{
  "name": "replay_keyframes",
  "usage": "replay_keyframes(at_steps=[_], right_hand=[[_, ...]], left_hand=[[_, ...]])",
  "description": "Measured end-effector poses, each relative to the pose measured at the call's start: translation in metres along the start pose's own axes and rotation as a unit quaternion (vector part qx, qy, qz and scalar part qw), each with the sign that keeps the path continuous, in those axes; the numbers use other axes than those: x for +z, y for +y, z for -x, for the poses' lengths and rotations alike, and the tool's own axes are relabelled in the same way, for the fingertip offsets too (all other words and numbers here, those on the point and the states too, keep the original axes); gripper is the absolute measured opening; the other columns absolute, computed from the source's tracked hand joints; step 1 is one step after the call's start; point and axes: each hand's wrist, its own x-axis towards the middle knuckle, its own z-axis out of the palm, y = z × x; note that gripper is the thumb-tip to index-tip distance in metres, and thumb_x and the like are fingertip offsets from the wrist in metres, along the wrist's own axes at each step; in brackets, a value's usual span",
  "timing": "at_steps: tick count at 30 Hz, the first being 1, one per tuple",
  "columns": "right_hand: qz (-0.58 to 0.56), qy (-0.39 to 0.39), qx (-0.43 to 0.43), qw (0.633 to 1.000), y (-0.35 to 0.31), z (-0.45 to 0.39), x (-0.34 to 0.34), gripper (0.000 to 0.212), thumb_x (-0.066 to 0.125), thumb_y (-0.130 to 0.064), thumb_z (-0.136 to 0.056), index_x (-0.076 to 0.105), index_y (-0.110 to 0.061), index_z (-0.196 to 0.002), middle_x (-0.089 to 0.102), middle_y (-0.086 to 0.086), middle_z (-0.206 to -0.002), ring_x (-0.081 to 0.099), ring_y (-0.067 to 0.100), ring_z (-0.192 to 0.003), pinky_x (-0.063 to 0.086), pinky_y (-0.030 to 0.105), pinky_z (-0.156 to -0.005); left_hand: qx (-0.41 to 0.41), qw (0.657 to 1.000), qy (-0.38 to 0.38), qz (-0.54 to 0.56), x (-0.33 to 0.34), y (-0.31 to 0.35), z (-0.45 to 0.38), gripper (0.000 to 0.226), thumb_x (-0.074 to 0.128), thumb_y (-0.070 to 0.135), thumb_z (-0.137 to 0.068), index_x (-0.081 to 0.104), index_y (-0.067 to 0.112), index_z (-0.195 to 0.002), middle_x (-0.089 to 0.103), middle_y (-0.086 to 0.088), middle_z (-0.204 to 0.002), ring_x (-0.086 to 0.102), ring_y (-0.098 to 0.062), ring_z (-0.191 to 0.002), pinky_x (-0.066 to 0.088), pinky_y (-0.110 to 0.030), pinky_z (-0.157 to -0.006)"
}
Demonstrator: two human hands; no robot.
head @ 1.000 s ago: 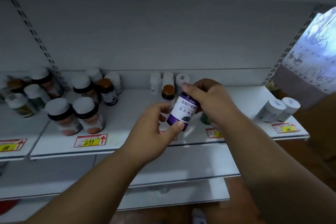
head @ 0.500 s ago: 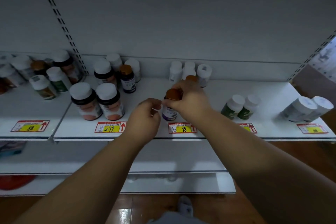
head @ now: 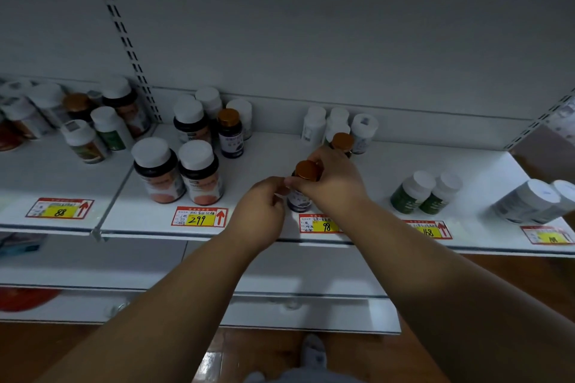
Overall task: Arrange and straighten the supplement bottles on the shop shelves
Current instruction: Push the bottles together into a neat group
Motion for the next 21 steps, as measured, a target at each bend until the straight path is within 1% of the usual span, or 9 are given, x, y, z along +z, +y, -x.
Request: replay_keyframes(at_steps=[2, 3, 4, 6, 8, 10, 13, 17, 21], right_hand=[[0.003, 0.0, 0.012, 1.0, -0.001, 0.002, 0.0, 0.047, 0.078, -0.057, -0.064, 0.041, -0.03, -0.075, 0.05, -0.003, -0.085, 0.047, 0.008, -0.07, 0.027, 0.023, -0.054], [0.005, 0.0, 0.016, 1.0, -0.002, 0.003, 0.0, 0.048, 0.078, -0.058, -0.063, 0.041, -0.03, -0.076, 0.05, -0.003, -0.086, 0.048, 0.011, -0.071, 0.027, 0.023, -0.054], [0.008, 0.001, 0.017, 1.0, -0.002, 0.005, -0.001, 0.049, 0.077, -0.06, -0.064, 0.042, -0.029, -0.078, 0.051, -0.003, -0.087, 0.049, 0.012, -0.073, 0.027, 0.023, -0.054], [0.018, 0.013, 0.021, 1.0, -0.003, 0.011, -0.004, 0.052, 0.07, -0.065, -0.067, 0.048, -0.026, -0.092, 0.052, -0.005, -0.091, 0.049, 0.012, -0.077, 0.029, 0.022, -0.056], [0.025, 0.051, 0.019, 0.998, -0.002, 0.017, -0.011, 0.05, 0.061, -0.064, -0.077, 0.051, -0.023, -0.102, 0.051, -0.008, -0.092, 0.048, 0.009, -0.075, 0.032, 0.023, -0.059], [0.016, 0.099, 0.007, 0.995, 0.0, 0.026, -0.02, 0.034, 0.057, -0.054, -0.086, 0.053, -0.023, -0.1, 0.05, -0.009, -0.087, 0.046, 0.003, -0.069, 0.032, 0.02, -0.057], [0.015, 0.135, -0.006, 0.991, 0.005, 0.043, -0.034, 0.014, 0.057, -0.043, -0.088, 0.051, -0.031, -0.092, 0.053, -0.007, -0.086, 0.049, 0.001, -0.07, 0.033, 0.017, -0.056], [-0.013, 0.157, -0.014, 0.987, 0.014, 0.064, -0.051, 0.014, 0.058, -0.043, -0.086, 0.049, -0.036, -0.094, 0.054, -0.01, -0.091, 0.054, -0.001, -0.076, 0.038, 0.015, -0.061], [-0.02, 0.174, -0.023, 0.984, 0.027, 0.06, -0.068, 0.016, 0.061, -0.042, -0.082, 0.052, -0.036, -0.094, 0.055, -0.012, -0.092, 0.055, -0.002, -0.076, 0.038, 0.014, -0.06]], left_hand=[[-0.006, 1.0, -0.011, 0.006, -0.002, -0.001, 0.001, 0.044, 0.04, -0.001, -0.086, 0.058, 0.022, -0.119, 0.06, -0.002, -0.118, 0.059, -0.017, -0.1, 0.047, -0.028, -0.081], [-0.009, 1.0, -0.015, 0.002, -0.003, -0.001, 0.003, 0.045, 0.039, -0.001, -0.086, 0.057, 0.022, -0.12, 0.059, -0.003, -0.119, 0.059, -0.018, -0.1, 0.048, -0.03, -0.082], [-0.012, 1.0, -0.019, -0.005, -0.003, -0.001, 0.006, 0.045, 0.038, -0.001, -0.087, 0.056, 0.022, -0.122, 0.058, -0.002, -0.12, 0.059, -0.018, -0.1, 0.047, -0.029, -0.08], [-0.013, 1.0, -0.014, -0.012, -0.005, 0.0, 0.015, 0.043, 0.038, 0.0, -0.089, 0.055, 0.024, -0.122, 0.058, 0.0, -0.12, 0.059, -0.015, -0.101, 0.045, -0.026, -0.078], [0.001, 1.0, 0.007, -0.012, -0.008, 0.004, 0.022, 0.036, 0.043, 0.004, -0.091, 0.056, 0.03, -0.113, 0.06, 0.006, -0.114, 0.058, -0.009, -0.096, 0.042, -0.021, -0.075], [0.025, 1.0, 0.017, -0.008, -0.008, 0.014, 0.028, 0.031, 0.047, 0.008, -0.091, 0.053, 0.036, -0.102, 0.06, 0.011, -0.105, 0.056, -0.002, -0.088, 0.037, -0.011, -0.068], [0.066, 0.998, -0.008, 0.006, -0.001, 0.033, 0.037, 0.026, 0.051, 0.012, -0.093, 0.055, 0.037, -0.101, 0.059, 0.015, -0.102, 0.055, 0.003, -0.088, 0.035, -0.004, -0.067], [0.086, 0.994, -0.026, 0.056, 0.012, 0.05, 0.044, 0.027, 0.049, 0.013, -0.095, 0.055, 0.037, -0.103, 0.058, 0.016, -0.105, 0.056, 0.004, -0.093, 0.043, -0.012, -0.077], [0.089, 0.993, -0.017, 0.073, 0.024, 0.06, 0.04, 0.03, 0.048, 0.012, -0.095, 0.054, 0.04, -0.102, 0.057, 0.021, -0.102, 0.054, 0.009, -0.093, 0.042, -0.009, -0.077]])
